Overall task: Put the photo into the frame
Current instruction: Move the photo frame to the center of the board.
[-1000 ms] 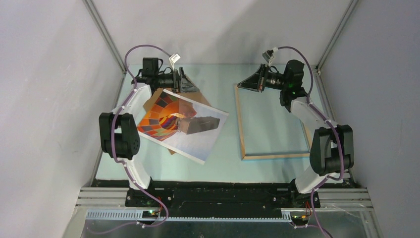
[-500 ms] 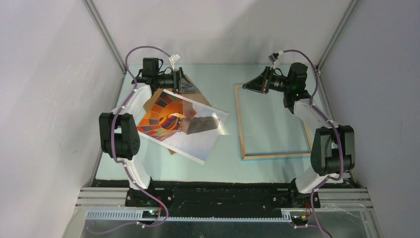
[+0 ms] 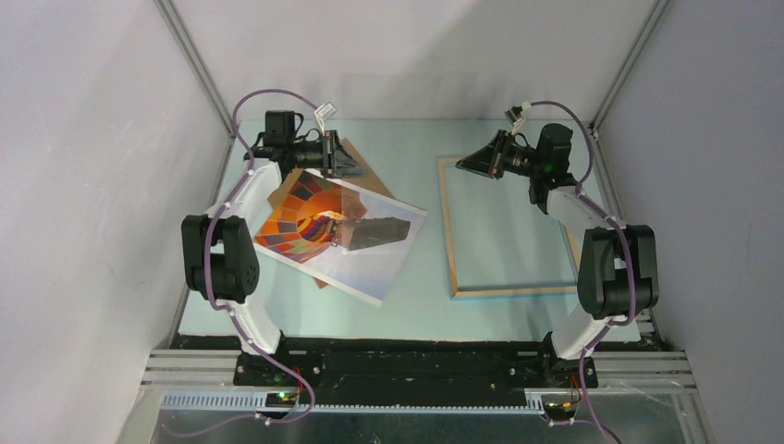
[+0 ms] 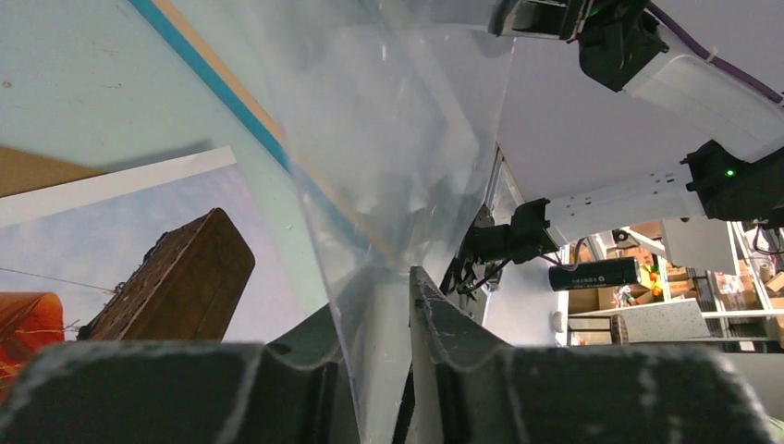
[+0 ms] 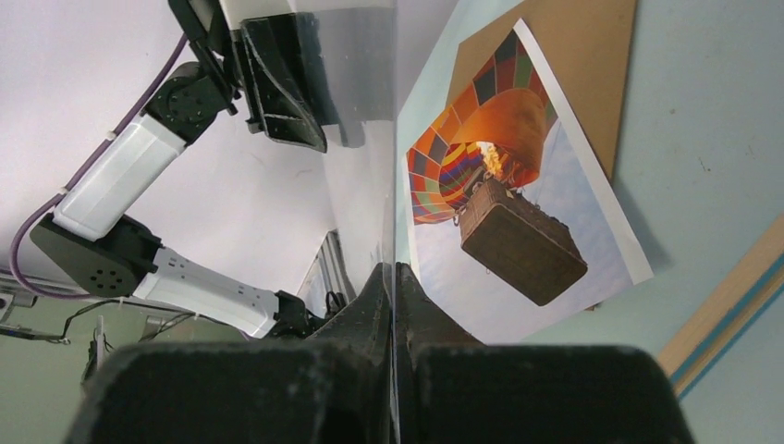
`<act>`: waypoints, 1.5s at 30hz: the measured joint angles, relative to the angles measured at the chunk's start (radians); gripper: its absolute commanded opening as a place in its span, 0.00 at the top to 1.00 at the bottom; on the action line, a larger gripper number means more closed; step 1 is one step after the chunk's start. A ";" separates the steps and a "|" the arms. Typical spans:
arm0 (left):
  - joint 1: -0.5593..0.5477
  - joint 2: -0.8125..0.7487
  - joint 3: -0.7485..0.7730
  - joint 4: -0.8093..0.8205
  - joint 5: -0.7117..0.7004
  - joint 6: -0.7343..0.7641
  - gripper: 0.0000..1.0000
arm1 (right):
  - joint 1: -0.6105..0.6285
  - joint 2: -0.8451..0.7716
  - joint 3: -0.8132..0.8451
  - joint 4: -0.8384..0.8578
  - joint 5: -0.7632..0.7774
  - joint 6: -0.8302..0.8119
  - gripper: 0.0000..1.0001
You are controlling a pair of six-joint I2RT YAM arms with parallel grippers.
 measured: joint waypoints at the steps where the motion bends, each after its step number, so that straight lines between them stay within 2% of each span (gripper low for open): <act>1: 0.000 -0.003 0.000 0.000 0.001 -0.001 0.81 | 0.000 0.005 -0.003 0.002 0.002 -0.002 1.00; 6: -0.001 -0.011 0.000 0.000 0.010 -0.006 0.97 | 0.001 0.026 -0.013 0.006 0.007 -0.005 1.00; 10: -0.001 -0.013 0.000 0.000 0.016 -0.007 1.00 | 0.003 0.029 -0.013 0.006 0.014 -0.009 0.96; 12: -0.001 -0.013 0.000 0.000 0.015 -0.008 1.00 | 0.005 0.029 -0.013 0.006 0.018 -0.019 0.83; 13: -0.001 -0.013 0.000 0.000 0.013 -0.011 1.00 | 0.005 0.029 -0.013 0.004 0.021 -0.022 0.71; 14: -0.001 -0.014 0.000 0.000 0.010 -0.014 1.00 | 0.005 0.029 -0.013 0.001 0.024 -0.031 0.65; 15: -0.001 -0.017 -0.001 0.000 0.006 -0.015 1.00 | 0.005 0.029 -0.013 -0.005 0.028 -0.040 0.54; 17: -0.001 -0.025 -0.005 0.000 -0.002 -0.023 1.00 | 0.004 0.028 -0.014 -0.025 0.040 -0.065 0.39; 19: -0.002 -0.036 -0.014 0.001 -0.008 -0.029 1.00 | 0.000 0.023 -0.016 -0.056 0.056 -0.096 0.28; 23: -0.002 -0.061 -0.042 0.000 -0.010 -0.049 1.00 | -0.015 -0.010 -0.019 -0.142 0.085 -0.171 0.16; 26: -0.002 -0.080 -0.070 0.000 -0.010 -0.060 1.00 | -0.052 -0.056 -0.021 -0.211 0.108 -0.235 0.12; 33: 0.006 -0.145 -0.115 -0.004 -0.037 -0.090 1.00 | -0.211 -0.148 -0.021 -0.393 0.214 -0.414 0.14; 37: 0.018 -0.188 -0.139 -0.005 -0.042 -0.102 1.00 | -0.294 -0.175 -0.021 -0.541 0.375 -0.582 0.15; 40: 0.023 -0.211 -0.158 -0.004 -0.045 -0.105 1.00 | -0.309 -0.176 -0.021 -0.639 0.515 -0.715 0.17; 45: 0.027 -0.242 -0.180 -0.005 -0.060 -0.108 1.00 | -0.351 -0.169 -0.021 -0.729 0.646 -0.851 0.20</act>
